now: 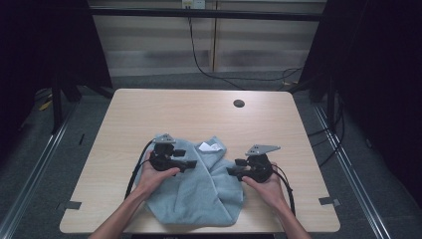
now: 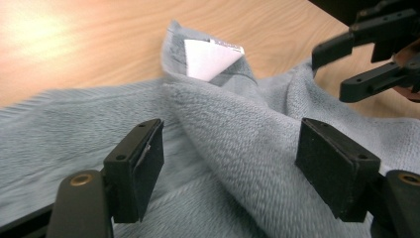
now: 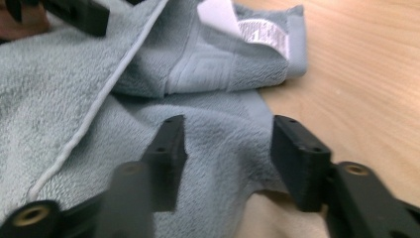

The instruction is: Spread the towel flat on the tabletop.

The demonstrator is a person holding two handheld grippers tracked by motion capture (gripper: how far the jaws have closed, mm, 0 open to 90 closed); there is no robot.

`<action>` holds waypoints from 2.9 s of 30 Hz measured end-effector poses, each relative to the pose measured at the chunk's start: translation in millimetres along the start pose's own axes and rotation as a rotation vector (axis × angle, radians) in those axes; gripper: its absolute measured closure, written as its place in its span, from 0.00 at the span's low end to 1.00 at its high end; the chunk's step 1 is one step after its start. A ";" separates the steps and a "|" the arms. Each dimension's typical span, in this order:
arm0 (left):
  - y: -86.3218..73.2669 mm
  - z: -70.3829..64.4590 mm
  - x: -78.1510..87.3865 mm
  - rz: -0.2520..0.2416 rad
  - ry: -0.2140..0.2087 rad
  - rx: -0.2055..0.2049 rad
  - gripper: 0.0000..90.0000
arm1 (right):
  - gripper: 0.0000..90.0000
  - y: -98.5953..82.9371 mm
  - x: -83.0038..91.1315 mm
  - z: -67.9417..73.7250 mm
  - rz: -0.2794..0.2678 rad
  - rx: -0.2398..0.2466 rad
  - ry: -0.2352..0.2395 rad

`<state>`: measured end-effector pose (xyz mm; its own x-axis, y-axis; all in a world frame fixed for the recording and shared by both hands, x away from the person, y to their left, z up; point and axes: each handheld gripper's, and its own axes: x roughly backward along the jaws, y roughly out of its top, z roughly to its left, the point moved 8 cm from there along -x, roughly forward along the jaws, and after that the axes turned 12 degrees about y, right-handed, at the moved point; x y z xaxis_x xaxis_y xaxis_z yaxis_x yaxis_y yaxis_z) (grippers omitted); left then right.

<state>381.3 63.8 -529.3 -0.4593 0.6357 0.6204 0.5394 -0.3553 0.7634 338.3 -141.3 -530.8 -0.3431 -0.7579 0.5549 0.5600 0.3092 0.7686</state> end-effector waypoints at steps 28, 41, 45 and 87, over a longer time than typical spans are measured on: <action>24.4 0.3 67.9 -0.205 -0.121 -0.009 0.94 | 0.90 13.1 2.3 -9.6 0.010 -0.002 -0.038; 45.4 24.6 121.4 -0.369 -0.054 0.045 0.95 | 0.90 61.9 82.0 -42.3 -0.211 -0.034 -0.191; 63.2 44.8 138.9 -0.410 0.014 0.063 0.95 | 0.90 81.4 97.4 -52.6 -0.236 -0.031 -0.234; -38.5 22.4 187.6 -0.307 0.021 0.044 0.75 | 0.66 -29.9 148.1 -35.4 -0.113 -0.114 -0.343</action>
<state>290.2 212.1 -446.4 -0.6200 0.6941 0.3659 0.4030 -0.1185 0.9075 297.4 -283.1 -482.8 -0.6290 -0.5414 0.5578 0.5778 0.1544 0.8014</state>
